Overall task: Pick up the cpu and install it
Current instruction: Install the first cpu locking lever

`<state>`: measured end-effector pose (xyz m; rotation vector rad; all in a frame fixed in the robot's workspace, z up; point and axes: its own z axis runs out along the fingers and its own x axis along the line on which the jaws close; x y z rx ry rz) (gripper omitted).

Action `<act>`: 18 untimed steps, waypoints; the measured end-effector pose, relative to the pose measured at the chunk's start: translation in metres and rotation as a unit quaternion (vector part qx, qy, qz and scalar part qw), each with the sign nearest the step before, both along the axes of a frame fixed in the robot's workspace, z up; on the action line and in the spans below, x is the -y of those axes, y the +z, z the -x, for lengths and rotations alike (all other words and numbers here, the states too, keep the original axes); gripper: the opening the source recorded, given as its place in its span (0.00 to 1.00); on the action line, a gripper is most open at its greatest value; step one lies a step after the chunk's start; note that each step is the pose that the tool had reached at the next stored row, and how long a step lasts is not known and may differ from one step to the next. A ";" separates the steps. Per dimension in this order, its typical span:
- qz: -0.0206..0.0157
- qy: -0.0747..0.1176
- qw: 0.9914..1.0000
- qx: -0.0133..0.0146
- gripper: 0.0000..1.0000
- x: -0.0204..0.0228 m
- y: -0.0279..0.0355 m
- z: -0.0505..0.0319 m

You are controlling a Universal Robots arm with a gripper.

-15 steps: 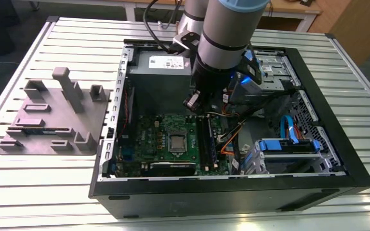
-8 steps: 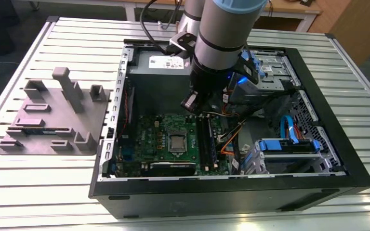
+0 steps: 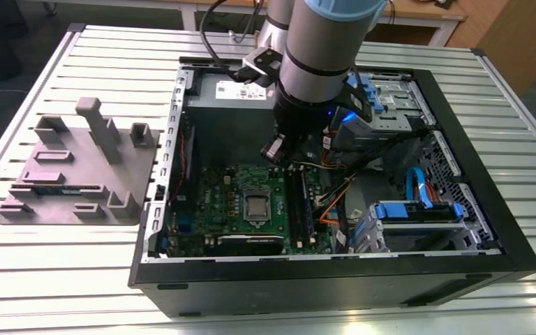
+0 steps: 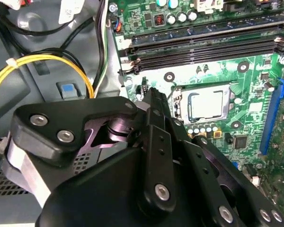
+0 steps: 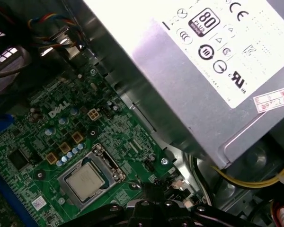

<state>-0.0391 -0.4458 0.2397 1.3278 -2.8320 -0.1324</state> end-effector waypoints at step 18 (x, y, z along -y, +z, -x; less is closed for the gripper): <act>0.000 0.067 0.998 0.000 0.10 0.0118 -0.0010 0.0046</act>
